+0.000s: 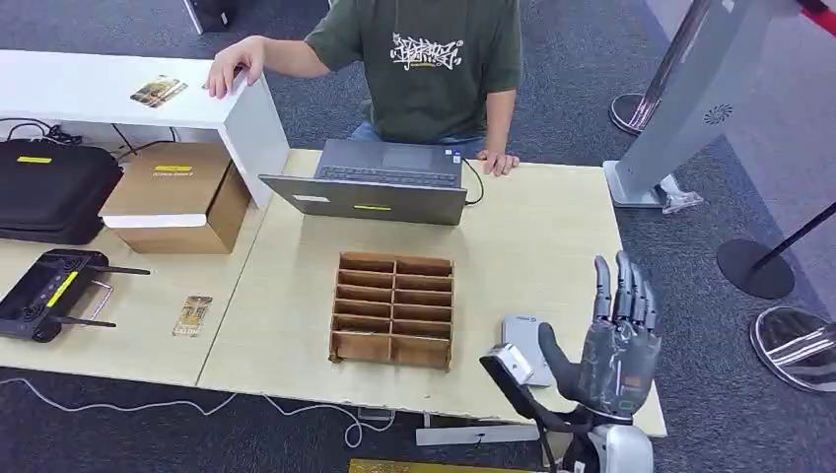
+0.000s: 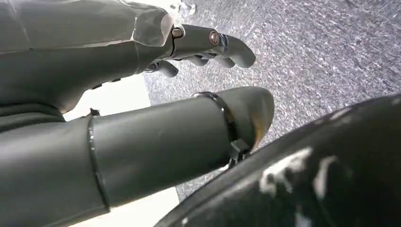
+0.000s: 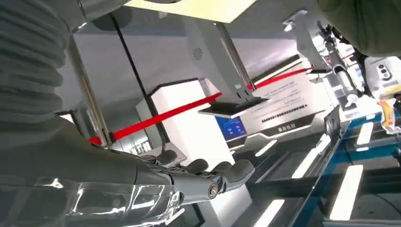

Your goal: Pass the card to the sensor for recognition and then transmit it.

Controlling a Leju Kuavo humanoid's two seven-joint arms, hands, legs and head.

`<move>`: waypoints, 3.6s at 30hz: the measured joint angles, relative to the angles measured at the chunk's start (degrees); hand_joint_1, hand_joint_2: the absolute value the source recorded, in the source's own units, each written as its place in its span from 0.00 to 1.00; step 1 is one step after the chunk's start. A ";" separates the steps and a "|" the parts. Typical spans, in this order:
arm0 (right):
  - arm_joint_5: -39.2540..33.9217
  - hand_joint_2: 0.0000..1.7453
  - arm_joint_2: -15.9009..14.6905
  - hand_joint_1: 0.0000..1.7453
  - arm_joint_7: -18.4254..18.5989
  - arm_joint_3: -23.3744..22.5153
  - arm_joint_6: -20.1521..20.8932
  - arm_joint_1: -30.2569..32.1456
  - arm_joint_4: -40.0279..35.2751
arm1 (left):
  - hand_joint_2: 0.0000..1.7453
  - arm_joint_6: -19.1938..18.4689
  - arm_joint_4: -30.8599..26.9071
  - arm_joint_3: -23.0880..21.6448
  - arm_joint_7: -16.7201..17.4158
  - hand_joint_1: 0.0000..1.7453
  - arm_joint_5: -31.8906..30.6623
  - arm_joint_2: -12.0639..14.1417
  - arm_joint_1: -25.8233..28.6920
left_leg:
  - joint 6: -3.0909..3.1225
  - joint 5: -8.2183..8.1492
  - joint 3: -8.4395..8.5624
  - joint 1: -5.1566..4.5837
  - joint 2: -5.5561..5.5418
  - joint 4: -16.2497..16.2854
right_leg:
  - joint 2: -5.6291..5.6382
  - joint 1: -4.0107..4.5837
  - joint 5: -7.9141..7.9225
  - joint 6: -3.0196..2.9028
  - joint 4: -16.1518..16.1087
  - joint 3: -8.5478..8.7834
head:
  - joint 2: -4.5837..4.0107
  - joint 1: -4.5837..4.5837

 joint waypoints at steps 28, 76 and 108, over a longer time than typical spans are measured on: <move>-3.19 1.00 4.22 0.00 1.29 3.21 4.15 4.44 4.06 | 0.00 -1.40 -1.18 3.02 0.11 0.00 0.00 -1.22 0.29 | 0.00 -0.01 0.00 0.00 -0.01 0.00 | -0.02 0.00 -0.08 0.00 0.00 0.02 | 0.00 0.00; 5.55 1.00 -0.68 0.00 2.75 21.57 5.38 -6.24 16.96 | 0.00 -2.34 -1.53 3.98 -1.07 0.00 0.00 -1.22 0.23 | -0.01 -0.04 0.02 0.00 0.00 0.00 | -0.01 0.00 -0.10 0.03 0.01 0.04 | 0.00 0.00; 3.91 1.00 3.37 0.00 -0.35 23.93 7.13 -14.91 22.43 | 0.00 0.15 -1.51 1.44 -1.64 0.00 0.00 -1.20 0.08 | -0.01 -0.02 0.02 0.00 0.00 0.00 | 0.00 0.00 -0.10 0.03 0.01 0.05 | 0.00 0.00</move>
